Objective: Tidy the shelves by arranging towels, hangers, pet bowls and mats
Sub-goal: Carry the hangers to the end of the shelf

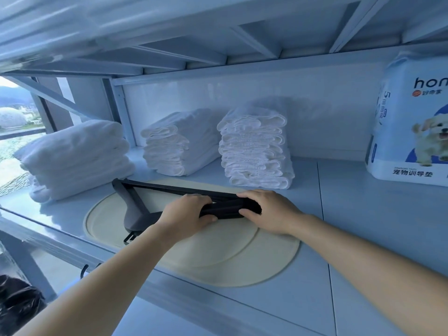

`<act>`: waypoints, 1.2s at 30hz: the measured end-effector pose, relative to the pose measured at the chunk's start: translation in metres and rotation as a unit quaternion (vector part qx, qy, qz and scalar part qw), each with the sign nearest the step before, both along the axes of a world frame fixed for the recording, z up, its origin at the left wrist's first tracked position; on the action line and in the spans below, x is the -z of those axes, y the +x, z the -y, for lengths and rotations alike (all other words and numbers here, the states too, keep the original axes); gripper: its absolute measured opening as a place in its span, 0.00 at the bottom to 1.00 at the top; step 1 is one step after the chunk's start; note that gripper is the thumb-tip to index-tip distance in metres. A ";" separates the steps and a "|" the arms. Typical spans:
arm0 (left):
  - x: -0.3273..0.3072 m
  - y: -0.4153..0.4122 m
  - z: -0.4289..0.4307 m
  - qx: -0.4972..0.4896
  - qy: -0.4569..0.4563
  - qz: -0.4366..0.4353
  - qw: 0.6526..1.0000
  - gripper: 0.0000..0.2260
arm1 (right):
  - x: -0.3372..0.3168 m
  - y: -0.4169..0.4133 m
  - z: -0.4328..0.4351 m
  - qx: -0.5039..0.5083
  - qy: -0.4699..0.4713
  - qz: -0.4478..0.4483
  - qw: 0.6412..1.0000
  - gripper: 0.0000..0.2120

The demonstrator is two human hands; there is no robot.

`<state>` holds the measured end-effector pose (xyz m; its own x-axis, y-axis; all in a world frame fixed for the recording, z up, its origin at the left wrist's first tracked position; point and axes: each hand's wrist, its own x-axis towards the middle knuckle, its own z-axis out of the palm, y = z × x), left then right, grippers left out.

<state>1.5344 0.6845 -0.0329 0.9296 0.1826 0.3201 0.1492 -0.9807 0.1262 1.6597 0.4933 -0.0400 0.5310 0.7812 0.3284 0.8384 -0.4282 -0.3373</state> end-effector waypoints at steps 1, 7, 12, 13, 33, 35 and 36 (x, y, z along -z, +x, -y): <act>0.000 0.002 -0.001 0.001 0.001 -0.001 1.000 0.10 | -0.001 0.001 0.000 0.004 -0.005 0.004 1.000 0.23; -0.004 0.005 -0.004 0.007 0.001 -0.013 1.000 0.07 | 0.001 0.002 -0.004 0.003 0.002 0.001 1.000 0.24; -0.005 0.005 -0.007 0.004 -0.013 -0.027 1.000 0.06 | 0.001 0.001 -0.004 0.003 -0.017 0.001 1.000 0.25; -0.005 0.005 -0.008 0.006 -0.008 -0.035 0.999 0.06 | 0.001 0.001 -0.004 0.006 -0.025 0.005 1.000 0.25; -0.004 -0.002 0.015 0.060 -0.013 -0.040 0.997 0.07 | -0.005 -0.014 0.016 0.027 -0.084 0.033 0.996 0.25; -0.005 -0.003 0.013 0.058 -0.040 -0.050 0.996 0.07 | -0.005 -0.015 0.016 0.027 -0.092 0.031 0.995 0.25; -0.005 -0.004 0.012 0.057 -0.048 -0.054 0.996 0.08 | -0.005 -0.016 0.017 0.029 -0.095 0.032 0.994 0.25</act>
<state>1.5301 0.6725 -0.0276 0.9741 0.0983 0.2037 0.0549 -0.9764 0.2087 1.6438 0.4763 -0.0350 0.5607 0.8006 0.2112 0.8269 -0.5283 -0.1926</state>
